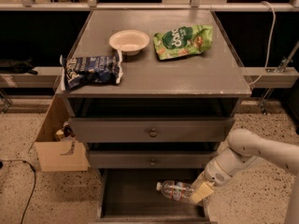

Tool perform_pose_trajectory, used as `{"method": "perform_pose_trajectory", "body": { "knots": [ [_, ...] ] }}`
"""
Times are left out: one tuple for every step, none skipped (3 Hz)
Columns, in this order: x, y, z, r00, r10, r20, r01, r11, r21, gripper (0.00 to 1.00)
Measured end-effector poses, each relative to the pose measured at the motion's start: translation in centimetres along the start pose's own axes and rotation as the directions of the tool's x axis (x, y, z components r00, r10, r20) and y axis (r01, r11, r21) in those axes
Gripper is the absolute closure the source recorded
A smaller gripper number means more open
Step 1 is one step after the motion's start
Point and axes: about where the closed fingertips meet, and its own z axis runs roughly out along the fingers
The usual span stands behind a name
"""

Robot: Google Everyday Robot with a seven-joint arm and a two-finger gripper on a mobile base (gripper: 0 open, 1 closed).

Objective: Place water bottle into bottom drawer

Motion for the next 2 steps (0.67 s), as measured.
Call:
{"method": "perform_pose_trajectory", "body": {
  "knots": [
    [-1.88, -0.62, 1.14, 0.994, -0.047, 0.101, 0.048, 0.9988, -0.005, 1.0],
    [-1.7, -1.27, 1.92, 0.931, -0.043, 0.362, 0.054, 0.9983, -0.021, 1.0]
  ]
}}
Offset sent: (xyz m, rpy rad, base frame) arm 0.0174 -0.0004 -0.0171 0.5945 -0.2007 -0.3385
